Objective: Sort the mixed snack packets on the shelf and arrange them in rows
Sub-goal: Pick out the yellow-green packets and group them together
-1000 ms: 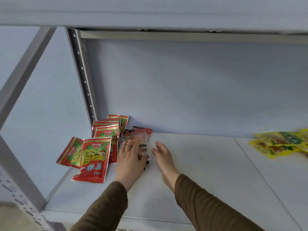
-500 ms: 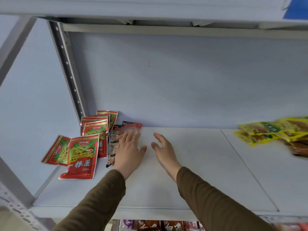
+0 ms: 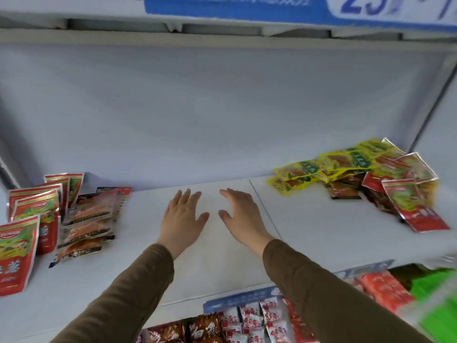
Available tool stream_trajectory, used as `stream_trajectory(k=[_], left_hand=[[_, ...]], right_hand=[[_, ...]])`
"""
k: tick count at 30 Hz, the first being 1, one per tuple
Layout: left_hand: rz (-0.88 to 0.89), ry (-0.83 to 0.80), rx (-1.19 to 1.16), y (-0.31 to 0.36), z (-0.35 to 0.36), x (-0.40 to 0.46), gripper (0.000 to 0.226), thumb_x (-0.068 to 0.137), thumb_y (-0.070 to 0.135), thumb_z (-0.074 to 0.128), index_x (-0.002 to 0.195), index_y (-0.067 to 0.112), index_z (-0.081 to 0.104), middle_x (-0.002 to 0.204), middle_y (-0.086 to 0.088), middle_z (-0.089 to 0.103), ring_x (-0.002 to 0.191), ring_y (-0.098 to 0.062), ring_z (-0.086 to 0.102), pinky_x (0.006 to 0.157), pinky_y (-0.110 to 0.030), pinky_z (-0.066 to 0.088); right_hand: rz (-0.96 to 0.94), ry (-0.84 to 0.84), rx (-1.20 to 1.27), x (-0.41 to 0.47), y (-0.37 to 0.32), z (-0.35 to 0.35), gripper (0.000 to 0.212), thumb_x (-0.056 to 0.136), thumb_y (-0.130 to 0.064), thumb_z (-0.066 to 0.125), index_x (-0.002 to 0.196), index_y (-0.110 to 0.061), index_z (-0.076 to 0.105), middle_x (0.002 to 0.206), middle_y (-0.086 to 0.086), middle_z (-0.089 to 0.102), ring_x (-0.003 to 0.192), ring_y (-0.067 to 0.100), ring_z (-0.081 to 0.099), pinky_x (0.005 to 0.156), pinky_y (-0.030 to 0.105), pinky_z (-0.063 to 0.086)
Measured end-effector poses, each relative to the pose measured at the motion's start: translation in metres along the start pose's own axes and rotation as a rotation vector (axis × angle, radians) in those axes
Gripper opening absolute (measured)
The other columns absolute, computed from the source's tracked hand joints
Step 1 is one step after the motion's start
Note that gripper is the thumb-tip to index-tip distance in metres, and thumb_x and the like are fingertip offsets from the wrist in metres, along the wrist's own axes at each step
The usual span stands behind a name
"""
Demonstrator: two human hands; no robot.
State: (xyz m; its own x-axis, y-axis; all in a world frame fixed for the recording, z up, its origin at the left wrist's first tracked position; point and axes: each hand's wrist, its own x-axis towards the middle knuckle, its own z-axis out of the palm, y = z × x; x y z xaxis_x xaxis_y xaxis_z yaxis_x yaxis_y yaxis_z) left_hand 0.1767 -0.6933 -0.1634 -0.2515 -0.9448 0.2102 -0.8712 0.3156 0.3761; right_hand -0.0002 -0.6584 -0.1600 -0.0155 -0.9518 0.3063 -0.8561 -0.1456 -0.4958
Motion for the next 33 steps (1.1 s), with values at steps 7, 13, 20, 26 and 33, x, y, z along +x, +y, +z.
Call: stream_trajectory(k=[7,13,20,26,33], left_hand=[[0.044,-0.049,-0.038,0.138,0.060,0.010,0.072,0.100,0.049,0.055,0.162,0.028,0.026,0.169,-0.002,0.026,0.155,-0.024,0.021,0.125,-0.040,0.020],[0.065,-0.079,-0.048,0.218,0.099,0.024,0.071,0.098,0.048,0.058,0.161,0.028,0.029,0.166,0.001,0.031,0.152,-0.021,0.026,0.123,-0.037,0.024],[0.082,-0.080,-0.033,0.253,0.122,0.056,0.070,0.098,0.047,0.060,0.159,0.028,0.033,0.163,0.001,0.037,0.149,-0.023,0.031,0.121,-0.038,0.029],[0.105,-0.054,-0.049,0.265,0.140,0.095,0.065,0.096,0.044,0.064,0.154,0.029,0.040,0.158,0.000,0.043,0.145,-0.025,0.036,0.116,-0.037,0.032],[0.072,-0.037,-0.086,0.273,0.149,0.154,0.060,0.097,0.036,0.065,0.152,0.027,0.043,0.154,-0.005,0.046,0.142,-0.029,0.038,0.114,-0.039,0.032]], right_hand=[[-0.008,-0.020,-0.217,-0.032,0.130,-0.095,0.059,0.098,-0.038,0.057,0.153,-0.025,0.038,0.159,-0.002,0.038,0.146,0.024,0.028,0.116,0.041,0.029],[0.014,-0.013,-0.247,-0.039,0.211,-0.149,0.058,0.097,-0.039,0.057,0.151,-0.029,0.040,0.156,-0.003,0.040,0.145,0.023,0.029,0.116,0.043,0.027],[0.021,-0.021,-0.218,-0.022,0.256,-0.163,0.055,0.098,-0.036,0.058,0.150,-0.027,0.041,0.156,-0.006,0.039,0.145,0.021,0.026,0.117,0.043,0.025],[0.016,-0.020,-0.180,0.003,0.280,-0.170,0.058,0.099,-0.033,0.058,0.152,-0.022,0.040,0.157,-0.002,0.038,0.145,0.022,0.026,0.118,0.039,0.027],[0.171,-0.072,0.121,0.034,0.295,-0.164,0.061,0.097,-0.034,0.062,0.152,-0.022,0.039,0.154,-0.001,0.042,0.143,0.021,0.033,0.114,0.035,0.029]])
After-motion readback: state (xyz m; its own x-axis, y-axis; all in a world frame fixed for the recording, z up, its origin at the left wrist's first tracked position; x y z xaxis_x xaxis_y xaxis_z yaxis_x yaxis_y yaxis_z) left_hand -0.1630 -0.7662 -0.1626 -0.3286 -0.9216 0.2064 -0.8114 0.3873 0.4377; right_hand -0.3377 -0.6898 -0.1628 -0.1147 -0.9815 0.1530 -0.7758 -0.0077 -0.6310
